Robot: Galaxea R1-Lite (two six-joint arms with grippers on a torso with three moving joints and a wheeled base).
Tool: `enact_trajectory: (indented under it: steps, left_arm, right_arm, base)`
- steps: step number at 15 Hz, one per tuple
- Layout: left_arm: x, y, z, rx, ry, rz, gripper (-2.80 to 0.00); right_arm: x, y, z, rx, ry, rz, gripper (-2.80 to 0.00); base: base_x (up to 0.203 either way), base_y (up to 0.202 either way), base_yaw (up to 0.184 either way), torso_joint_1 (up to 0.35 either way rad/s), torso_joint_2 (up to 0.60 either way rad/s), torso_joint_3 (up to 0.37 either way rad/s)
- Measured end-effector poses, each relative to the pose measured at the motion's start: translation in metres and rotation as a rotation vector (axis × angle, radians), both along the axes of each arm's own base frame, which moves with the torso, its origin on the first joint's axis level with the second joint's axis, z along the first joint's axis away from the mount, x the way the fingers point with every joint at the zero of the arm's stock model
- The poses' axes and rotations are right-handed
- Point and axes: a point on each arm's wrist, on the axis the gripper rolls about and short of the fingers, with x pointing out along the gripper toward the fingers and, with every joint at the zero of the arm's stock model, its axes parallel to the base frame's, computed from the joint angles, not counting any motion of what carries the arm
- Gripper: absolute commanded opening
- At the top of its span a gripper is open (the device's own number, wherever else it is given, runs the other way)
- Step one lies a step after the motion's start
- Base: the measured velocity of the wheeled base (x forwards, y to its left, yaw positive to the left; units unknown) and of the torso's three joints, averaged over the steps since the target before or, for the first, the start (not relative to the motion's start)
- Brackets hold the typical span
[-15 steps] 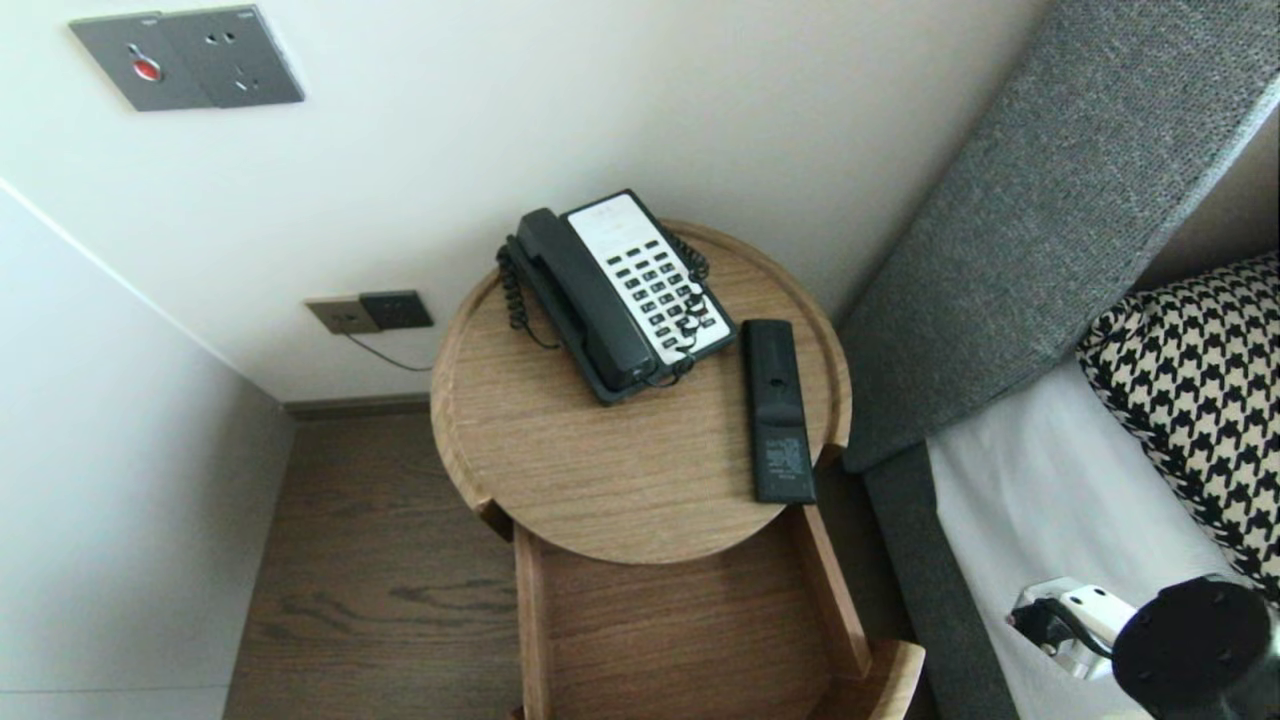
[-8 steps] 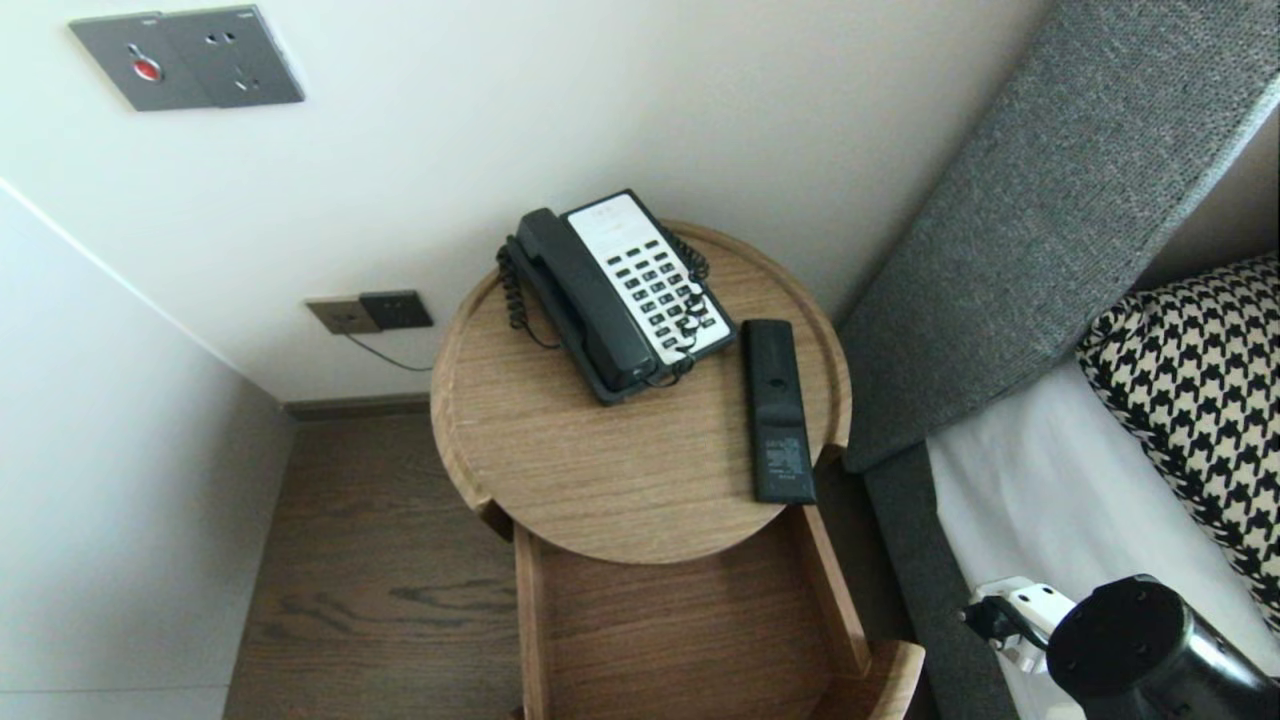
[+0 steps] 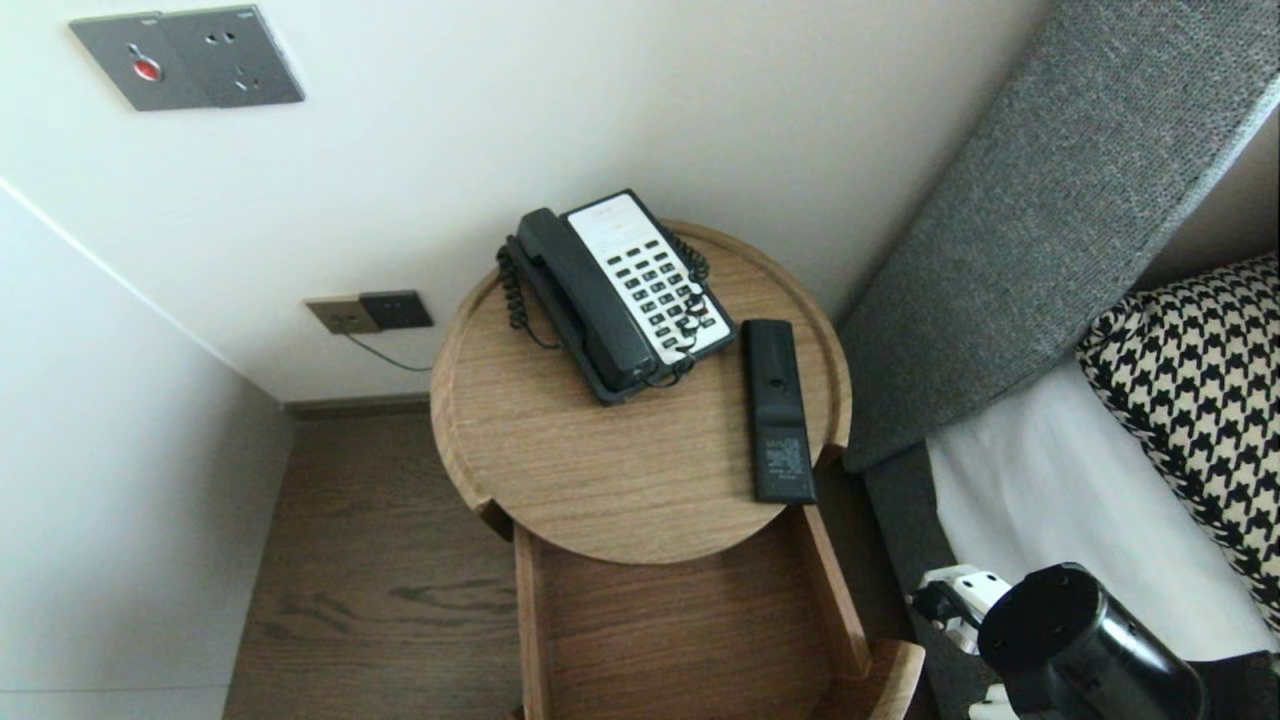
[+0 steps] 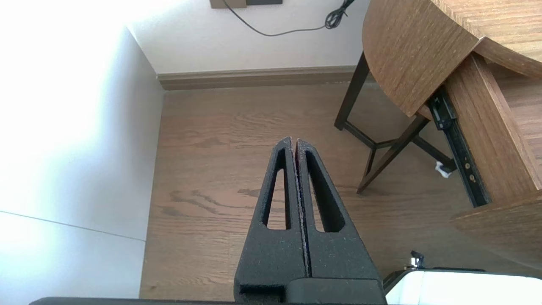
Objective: Close the nightstand drawer
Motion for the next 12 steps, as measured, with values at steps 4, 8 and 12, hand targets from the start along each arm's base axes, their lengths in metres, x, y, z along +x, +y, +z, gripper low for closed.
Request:
enact_trajectory:
  steps: [4, 8, 12]
  left_arm:
    - [0.000, 0.000, 0.000, 0.000, 0.000, 0.001, -2.80]
    - [0.000, 0.000, 0.000, 0.000, 0.000, 0.000, -2.80]
    - [0.000, 0.000, 0.000, 0.000, 0.000, 0.000, -2.80]
  right_arm:
    - [0.009, 0.010, -0.006, 0.017, -0.022, -0.004, -2.80]
    - [0.016, 0.017, -0.008, 0.026, -0.034, -0.005, -2.80]
    - [0.025, 0.026, -0.007, 0.029, -0.038, -0.006, -2.80]
  base:
    - [0.000, 0.000, 0.000, 0.000, 0.00, 0.000]
    - [0.000, 0.000, 0.000, 0.000, 0.00, 0.000]
    - [0.000, 0.000, 0.000, 0.000, 0.00, 0.000]
